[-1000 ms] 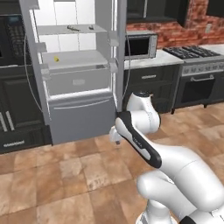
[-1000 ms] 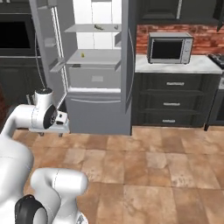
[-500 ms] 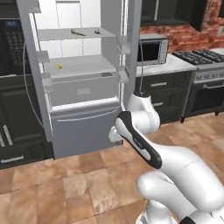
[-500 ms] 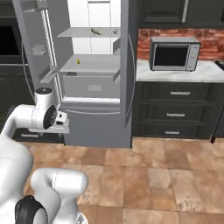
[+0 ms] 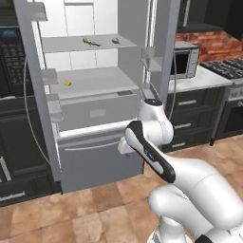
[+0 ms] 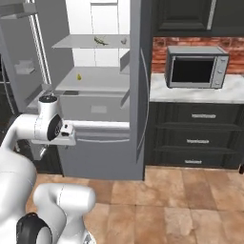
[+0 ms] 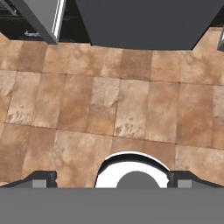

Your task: Gather the lemon wedge and tomato from the fridge and place them on a tray on the dining counter. Then gather the fishs from the fridge and place them on the other tray.

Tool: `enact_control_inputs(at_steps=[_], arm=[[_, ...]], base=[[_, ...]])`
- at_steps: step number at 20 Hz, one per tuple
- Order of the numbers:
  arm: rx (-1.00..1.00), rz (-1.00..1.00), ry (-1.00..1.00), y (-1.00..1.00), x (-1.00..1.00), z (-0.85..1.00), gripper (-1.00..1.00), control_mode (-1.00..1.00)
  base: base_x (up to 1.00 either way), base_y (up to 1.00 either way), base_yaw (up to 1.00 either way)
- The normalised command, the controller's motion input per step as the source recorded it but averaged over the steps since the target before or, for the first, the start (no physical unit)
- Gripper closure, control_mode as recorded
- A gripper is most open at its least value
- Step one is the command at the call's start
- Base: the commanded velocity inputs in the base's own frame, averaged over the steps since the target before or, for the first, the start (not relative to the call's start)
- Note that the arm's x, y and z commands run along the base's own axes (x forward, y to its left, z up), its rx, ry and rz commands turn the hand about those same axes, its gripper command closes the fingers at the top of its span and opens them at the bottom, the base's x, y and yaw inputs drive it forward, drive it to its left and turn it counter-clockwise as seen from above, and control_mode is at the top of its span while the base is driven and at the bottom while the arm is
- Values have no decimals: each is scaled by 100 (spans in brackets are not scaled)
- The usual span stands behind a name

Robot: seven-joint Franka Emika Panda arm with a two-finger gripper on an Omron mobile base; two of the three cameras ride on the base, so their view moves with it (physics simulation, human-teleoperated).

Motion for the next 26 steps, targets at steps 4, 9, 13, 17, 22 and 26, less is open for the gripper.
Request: enact_control_inputs(at_steps=[4, 9, 13, 17, 22, 26], arm=[[0, 0, 0, 0, 0, 0, -100, 100], [0, 0, 0, 0, 0, 0, -100, 100], [0, 0, 0, 0, 0, 0, -100, 100], [0, 0, 0, 0, 0, 0, -100, 100], [0, 0, 0, 0, 0, 0, -100, 100], [0, 0, 0, 0, 0, 0, -100, 100]], base=[[61, 31, 0], [57, 33, 0], [53, 23, 0], [43, 20, 0], [21, 27, 0], [26, 33, 0]])
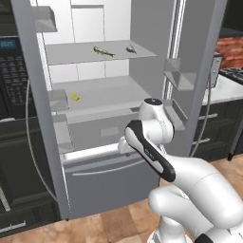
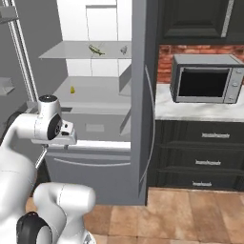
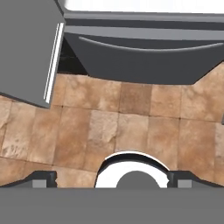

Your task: Gather the lemon wedge and tomato from the fridge and place them on a tray on the dining counter. Then gather the fishs from the fridge and place them on the other tray.

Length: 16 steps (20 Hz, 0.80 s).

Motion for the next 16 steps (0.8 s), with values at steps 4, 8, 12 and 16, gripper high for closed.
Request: enact_control_inputs(at_steps=[4, 8, 12, 16], arm=[[0, 0, 0, 0, 0, 0, -100, 100], [0, 0, 0, 0, 0, 0, -100, 100], [0, 0, 0, 0, 0, 0, -100, 100], [0, 0, 0, 0, 0, 0, -100, 100]], base=[[26, 39, 0], [29, 30, 0], [30, 17, 2], [46, 3, 3]])
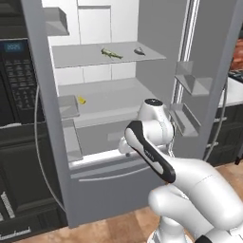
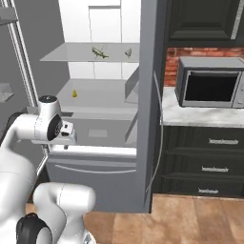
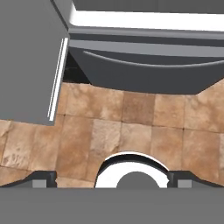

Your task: Gather the lemon wedge and tomato from the fridge and place them on a tray on the dining counter. Then gather the fishs from the fridge and place them on the other tray.

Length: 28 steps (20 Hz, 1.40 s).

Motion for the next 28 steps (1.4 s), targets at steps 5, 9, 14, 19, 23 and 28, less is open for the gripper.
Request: enact_control_inputs(at_steps=[5, 9, 14, 19, 23, 28], arm=[[0, 0, 0, 0, 0, 0, -100, 100], [0, 0, 0, 0, 0, 0, -100, 100], [0, 0, 0, 0, 0, 0, -100, 100], [0, 0, 0, 0, 0, 0, -100, 100], [0, 0, 0, 0, 0, 0, -100, 100], [0, 0, 0, 0, 0, 0, -100, 100]], base=[[42, 0, 11], [60, 0, 12], [73, 0, 4], [42, 0, 5], [13, 0, 4], [0, 0, 2]])
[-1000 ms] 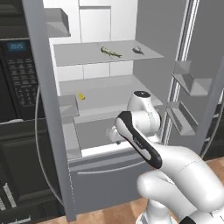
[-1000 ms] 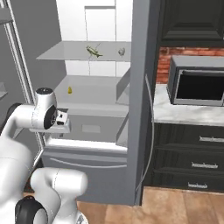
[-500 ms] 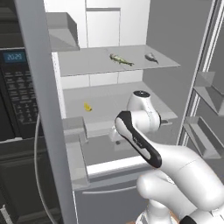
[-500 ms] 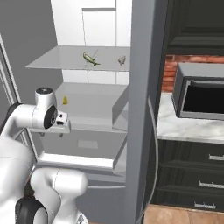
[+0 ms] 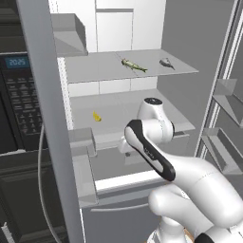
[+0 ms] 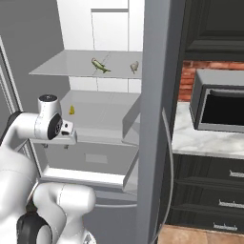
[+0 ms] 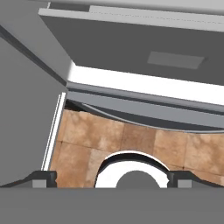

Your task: Gather the lemon wedge and tomato from the fridge and place them on a tray on the dining counter. Then gather the fishs from the fridge and place them on the other tray.

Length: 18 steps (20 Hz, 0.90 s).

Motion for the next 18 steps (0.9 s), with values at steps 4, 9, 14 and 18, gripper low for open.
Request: enact_control_inputs(at_steps=[4, 9, 14, 18], arm=[[0, 0, 0, 0, 0, 0, -100, 100], [0, 0, 0, 0, 0, 0, -100, 100], [0, 0, 0, 0, 0, 0, -100, 100], [0, 0, 0, 0, 0, 0, -100, 100]], base=[[0, 0, 0], [0, 0, 0], [0, 0, 0], [0, 0, 0]])
